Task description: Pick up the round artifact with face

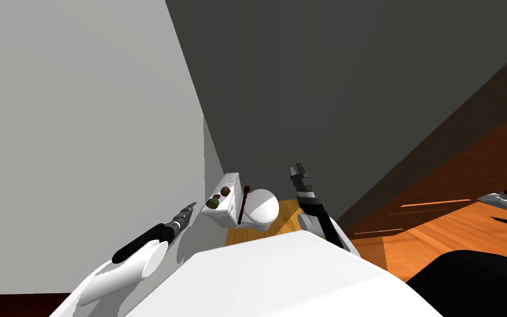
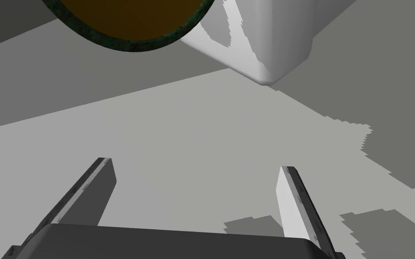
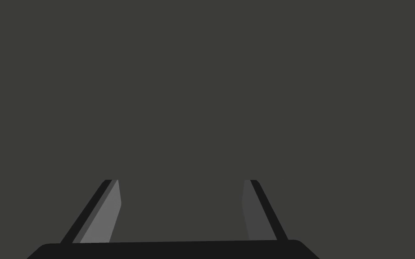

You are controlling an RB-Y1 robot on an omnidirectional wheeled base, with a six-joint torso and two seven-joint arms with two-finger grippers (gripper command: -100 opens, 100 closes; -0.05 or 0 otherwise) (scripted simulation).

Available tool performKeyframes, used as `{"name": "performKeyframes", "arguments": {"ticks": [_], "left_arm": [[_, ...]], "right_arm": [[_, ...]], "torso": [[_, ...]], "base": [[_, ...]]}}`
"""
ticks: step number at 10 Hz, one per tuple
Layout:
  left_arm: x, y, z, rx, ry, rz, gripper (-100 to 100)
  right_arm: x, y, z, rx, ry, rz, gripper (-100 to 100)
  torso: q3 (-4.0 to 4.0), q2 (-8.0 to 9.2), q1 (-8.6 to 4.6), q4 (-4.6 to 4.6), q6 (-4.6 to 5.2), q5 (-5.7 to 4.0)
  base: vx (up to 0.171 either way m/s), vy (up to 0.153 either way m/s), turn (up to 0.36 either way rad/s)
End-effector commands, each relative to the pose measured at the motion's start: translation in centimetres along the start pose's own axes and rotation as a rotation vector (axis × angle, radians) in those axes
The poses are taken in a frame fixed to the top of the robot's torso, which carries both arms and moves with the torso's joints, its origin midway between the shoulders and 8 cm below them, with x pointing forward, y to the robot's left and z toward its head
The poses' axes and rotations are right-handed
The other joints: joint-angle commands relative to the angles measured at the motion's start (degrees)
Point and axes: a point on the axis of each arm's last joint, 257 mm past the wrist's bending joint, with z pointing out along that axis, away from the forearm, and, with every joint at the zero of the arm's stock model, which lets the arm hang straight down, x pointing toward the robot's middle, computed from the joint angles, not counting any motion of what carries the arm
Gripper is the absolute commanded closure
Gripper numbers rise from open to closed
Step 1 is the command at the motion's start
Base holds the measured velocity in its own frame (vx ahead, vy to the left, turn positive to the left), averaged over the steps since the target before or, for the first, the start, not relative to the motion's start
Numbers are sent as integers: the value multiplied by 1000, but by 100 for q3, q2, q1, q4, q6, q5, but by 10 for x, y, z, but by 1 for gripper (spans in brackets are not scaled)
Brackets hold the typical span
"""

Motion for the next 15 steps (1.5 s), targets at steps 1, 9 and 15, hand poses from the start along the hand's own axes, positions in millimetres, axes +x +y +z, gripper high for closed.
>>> {"name": "performKeyframes", "arguments": {"ticks": [1,9,15], "left_arm": [[2,-10,9,12,1,-8,-100],[12,-33,67,5,14,-44,-100],[22,-68,101,22,29,-59,-100]], "right_arm": [[0,0,0,0,0,0,0],[0,0,0,0,0,0,0],[0,0,0,0,0,0,0]], "torso": [[0,0,0,0,0,0],[-9,-16,7,-3,-2,0],[-7,-12,2,-3,-3,-1]], "base": [[-81,-3,-43],[-84,16,-24],[-72,4,-20]]}}
